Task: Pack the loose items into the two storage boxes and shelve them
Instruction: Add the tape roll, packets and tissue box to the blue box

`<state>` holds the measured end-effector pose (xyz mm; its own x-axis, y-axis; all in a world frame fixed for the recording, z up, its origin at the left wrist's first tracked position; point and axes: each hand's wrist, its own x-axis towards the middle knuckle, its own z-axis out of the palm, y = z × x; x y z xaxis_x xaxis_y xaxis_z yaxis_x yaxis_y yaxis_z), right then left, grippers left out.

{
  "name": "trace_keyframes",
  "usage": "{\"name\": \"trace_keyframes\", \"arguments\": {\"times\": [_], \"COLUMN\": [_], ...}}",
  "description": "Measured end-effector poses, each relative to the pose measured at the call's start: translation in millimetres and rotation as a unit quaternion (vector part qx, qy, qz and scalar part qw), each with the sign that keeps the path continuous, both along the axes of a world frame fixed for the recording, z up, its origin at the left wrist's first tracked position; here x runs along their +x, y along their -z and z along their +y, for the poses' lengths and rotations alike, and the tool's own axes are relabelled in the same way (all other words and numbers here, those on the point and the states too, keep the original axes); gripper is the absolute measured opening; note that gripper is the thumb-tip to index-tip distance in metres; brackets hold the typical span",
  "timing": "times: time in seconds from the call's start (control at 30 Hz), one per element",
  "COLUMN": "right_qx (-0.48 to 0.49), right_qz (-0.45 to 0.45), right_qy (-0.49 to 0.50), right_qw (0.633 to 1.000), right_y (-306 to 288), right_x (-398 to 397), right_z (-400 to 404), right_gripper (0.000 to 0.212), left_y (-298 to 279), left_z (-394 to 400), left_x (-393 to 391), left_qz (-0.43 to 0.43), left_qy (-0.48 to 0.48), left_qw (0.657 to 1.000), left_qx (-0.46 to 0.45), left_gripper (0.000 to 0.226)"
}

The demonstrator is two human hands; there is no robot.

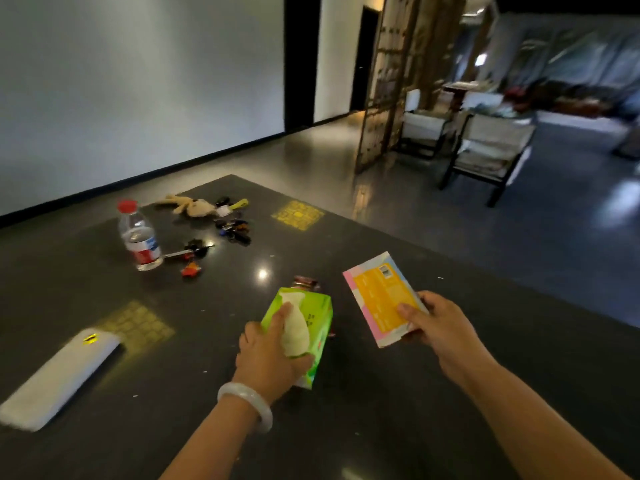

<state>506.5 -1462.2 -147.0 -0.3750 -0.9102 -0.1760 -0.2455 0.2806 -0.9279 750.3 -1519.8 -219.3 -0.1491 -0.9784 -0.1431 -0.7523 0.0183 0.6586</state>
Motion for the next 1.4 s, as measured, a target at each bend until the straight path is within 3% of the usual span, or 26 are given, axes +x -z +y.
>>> {"name": "trace_keyframes", "arguments": {"times": [0.2,0.43,0.7,0.83,1.03,1.4], "right_qx": [-0.034,-0.041,-0.117,-0.146,-0.196,-0.191], "right_qz": [0.066,0.086,0.011,-0.032,-0.171,-0.164], "right_qy": [0.1,0.252,0.374,0.421,0.456,0.416], "right_qw": [0.992,0.963,0.92,0.895,0.851,0.874], "right_y": [-30.8,-47.4,-24.7,-4.1,19.3,42.9], "right_x": [-103.0,-211.4,-288.8,-304.5,-302.6,-299.6], "right_z": [123.2,293.7,437.5,471.8,486.8,477.9], "right_gripper": [0.013,0.007,0.006,0.009,0.015,0.017], "left_y": [-46.6,-76.8,-80.4,-82.4,-72.7,-56.3], "left_z": [64.1,177.5,294.4,332.0,358.8,385.7], "left_x": [-113.9,-244.1,-338.1,-359.1,-363.1,-359.9], "left_qz": [0.1,0.113,0.107,0.077,0.047,-0.029], "left_qy": [0.194,0.369,0.521,0.577,0.64,0.695], "left_qw": [0.975,0.92,0.842,0.807,0.762,0.718], "left_qx": [-0.033,-0.066,-0.088,-0.1,-0.086,0.017], "left_gripper": [0.09,0.086,0.087,0.089,0.089,0.089]}}
